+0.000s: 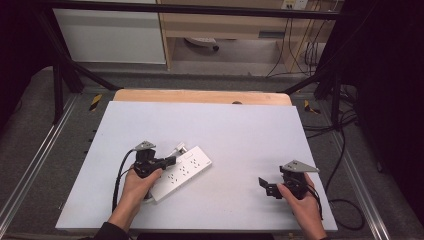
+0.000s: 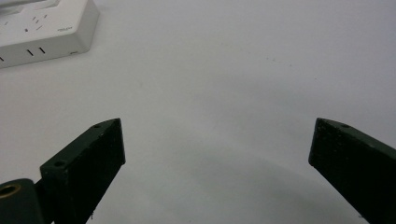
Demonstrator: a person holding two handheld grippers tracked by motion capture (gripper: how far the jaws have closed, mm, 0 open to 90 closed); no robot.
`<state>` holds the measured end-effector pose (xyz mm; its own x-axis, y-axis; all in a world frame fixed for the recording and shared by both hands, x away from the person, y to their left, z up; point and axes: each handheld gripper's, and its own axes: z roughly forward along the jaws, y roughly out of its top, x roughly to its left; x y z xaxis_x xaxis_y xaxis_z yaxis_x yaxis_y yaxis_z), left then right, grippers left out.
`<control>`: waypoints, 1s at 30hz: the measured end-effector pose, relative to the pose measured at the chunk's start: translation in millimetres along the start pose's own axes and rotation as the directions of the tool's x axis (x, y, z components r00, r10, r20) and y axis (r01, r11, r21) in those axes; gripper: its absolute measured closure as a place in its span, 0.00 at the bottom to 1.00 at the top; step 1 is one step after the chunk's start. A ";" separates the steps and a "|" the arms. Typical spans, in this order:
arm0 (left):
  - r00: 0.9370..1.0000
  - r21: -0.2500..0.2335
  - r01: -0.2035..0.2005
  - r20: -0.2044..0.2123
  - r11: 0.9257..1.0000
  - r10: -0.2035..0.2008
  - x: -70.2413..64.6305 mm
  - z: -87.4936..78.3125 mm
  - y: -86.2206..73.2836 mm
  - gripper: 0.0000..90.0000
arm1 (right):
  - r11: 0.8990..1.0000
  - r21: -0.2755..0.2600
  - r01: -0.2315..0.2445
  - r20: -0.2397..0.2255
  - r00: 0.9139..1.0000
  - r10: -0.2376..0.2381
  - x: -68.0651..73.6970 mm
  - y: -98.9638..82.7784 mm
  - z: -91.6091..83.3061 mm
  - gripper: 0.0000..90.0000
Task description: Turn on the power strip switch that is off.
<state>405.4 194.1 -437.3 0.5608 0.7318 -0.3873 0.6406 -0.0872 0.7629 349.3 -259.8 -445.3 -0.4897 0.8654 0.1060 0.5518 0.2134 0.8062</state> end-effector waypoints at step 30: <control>0.997 -0.131 -0.048 0.047 0.990 0.055 -13.8 -6.3 9.9 0.49 | 1.000 0.000 0.002 -0.002 1.000 -0.002 0.3 0.3 0.1 0.05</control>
<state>400.7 187.4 -421.2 0.6188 0.6936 -0.3688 0.5384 -0.0326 0.8420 349.4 -259.4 -445.1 -0.4919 0.8642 0.1056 0.5511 0.2152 0.8062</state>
